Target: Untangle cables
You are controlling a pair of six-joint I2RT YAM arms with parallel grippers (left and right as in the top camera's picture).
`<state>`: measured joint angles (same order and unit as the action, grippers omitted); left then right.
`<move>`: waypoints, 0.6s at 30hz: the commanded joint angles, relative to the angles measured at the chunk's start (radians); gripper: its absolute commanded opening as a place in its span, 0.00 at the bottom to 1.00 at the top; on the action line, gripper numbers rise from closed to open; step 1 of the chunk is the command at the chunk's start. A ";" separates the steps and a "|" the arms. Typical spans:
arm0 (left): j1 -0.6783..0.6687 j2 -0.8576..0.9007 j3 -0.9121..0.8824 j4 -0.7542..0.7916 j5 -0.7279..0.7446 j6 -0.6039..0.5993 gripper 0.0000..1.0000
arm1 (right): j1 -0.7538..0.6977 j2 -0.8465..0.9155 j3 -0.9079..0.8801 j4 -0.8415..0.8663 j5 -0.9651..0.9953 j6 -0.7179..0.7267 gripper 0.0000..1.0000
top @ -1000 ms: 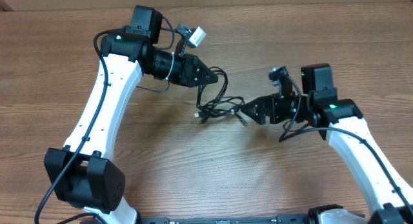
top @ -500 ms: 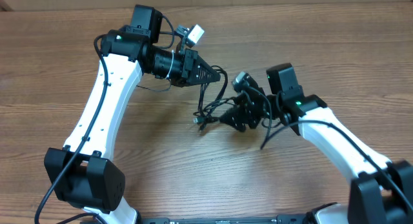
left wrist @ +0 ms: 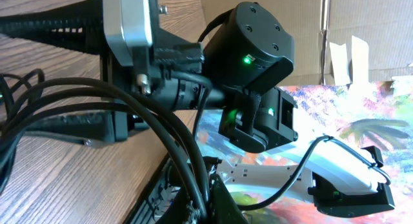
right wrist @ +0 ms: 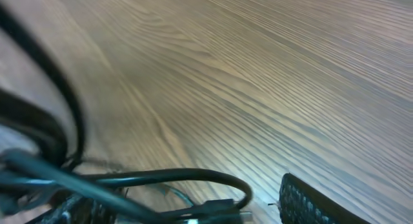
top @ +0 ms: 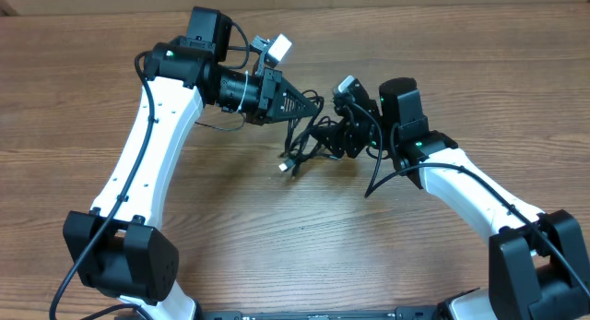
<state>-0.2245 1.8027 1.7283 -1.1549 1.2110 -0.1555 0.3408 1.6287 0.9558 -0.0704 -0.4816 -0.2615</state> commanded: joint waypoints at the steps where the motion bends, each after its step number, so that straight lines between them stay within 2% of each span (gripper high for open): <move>1: 0.002 0.009 0.008 -0.002 0.001 -0.010 0.04 | -0.002 -0.005 0.014 0.019 0.114 0.038 0.80; 4: -0.013 0.009 0.008 -0.027 -0.044 -0.010 0.04 | -0.002 -0.005 0.014 0.080 0.201 0.132 0.80; 8: -0.040 0.009 0.008 -0.026 -0.039 -0.033 0.04 | -0.002 0.013 0.014 0.109 0.263 0.263 0.74; 13: -0.058 0.009 0.008 -0.026 -0.034 -0.035 0.04 | -0.004 0.026 0.014 0.064 0.329 0.471 0.48; 14: -0.056 0.009 0.008 -0.024 -0.038 -0.035 0.04 | -0.011 0.024 0.014 0.034 0.335 0.518 0.34; 15: -0.054 0.009 0.008 -0.022 -0.044 -0.032 0.04 | -0.018 0.023 0.014 0.010 0.336 0.556 0.27; 17: -0.046 0.009 0.008 -0.018 -0.080 0.023 0.04 | -0.048 0.014 0.014 -0.063 0.335 0.675 0.04; 18: -0.043 0.009 0.008 -0.019 -0.135 0.084 0.04 | -0.080 0.001 0.015 -0.122 0.328 0.743 0.04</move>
<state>-0.2790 1.8027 1.7283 -1.1767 1.1450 -0.1764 0.3233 1.6459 0.9558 -0.1246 -0.1871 0.2489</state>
